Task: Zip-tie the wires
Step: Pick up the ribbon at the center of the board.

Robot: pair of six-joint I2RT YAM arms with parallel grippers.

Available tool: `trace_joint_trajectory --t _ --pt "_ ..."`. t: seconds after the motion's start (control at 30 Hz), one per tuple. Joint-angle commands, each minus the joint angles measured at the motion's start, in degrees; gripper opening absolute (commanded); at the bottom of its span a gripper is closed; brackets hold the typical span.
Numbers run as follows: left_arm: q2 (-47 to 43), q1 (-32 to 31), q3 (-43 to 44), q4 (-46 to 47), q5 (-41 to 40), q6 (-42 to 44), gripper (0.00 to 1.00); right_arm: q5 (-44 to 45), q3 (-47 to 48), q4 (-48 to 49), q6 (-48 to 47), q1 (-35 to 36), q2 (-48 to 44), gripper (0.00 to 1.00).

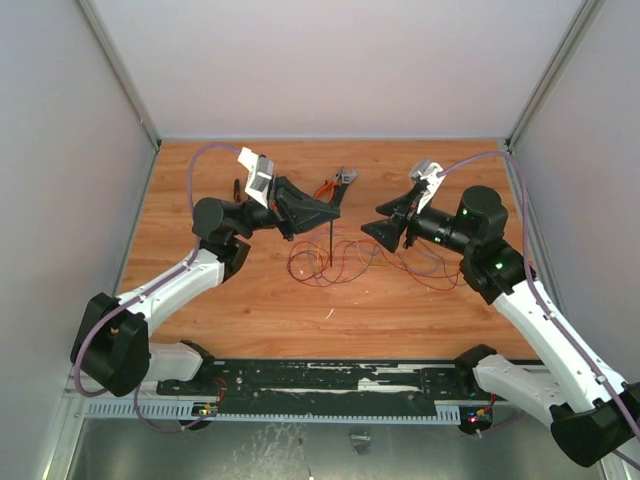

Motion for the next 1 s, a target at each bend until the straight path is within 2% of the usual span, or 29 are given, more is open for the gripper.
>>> trace_joint_trajectory --t 0.0,0.33,0.97 --pt "2.2 1.7 3.5 4.3 8.9 -0.8 0.00 1.1 -1.7 -1.7 -2.9 -2.8 -0.6 0.59" --pt "9.1 2.9 4.9 23.7 13.5 -15.2 0.00 0.4 -3.5 0.1 -4.3 -5.3 -0.6 0.59" --pt "11.9 3.2 6.0 29.7 19.0 -19.2 0.00 1.1 -4.9 1.0 -4.9 -6.0 -0.9 0.59"
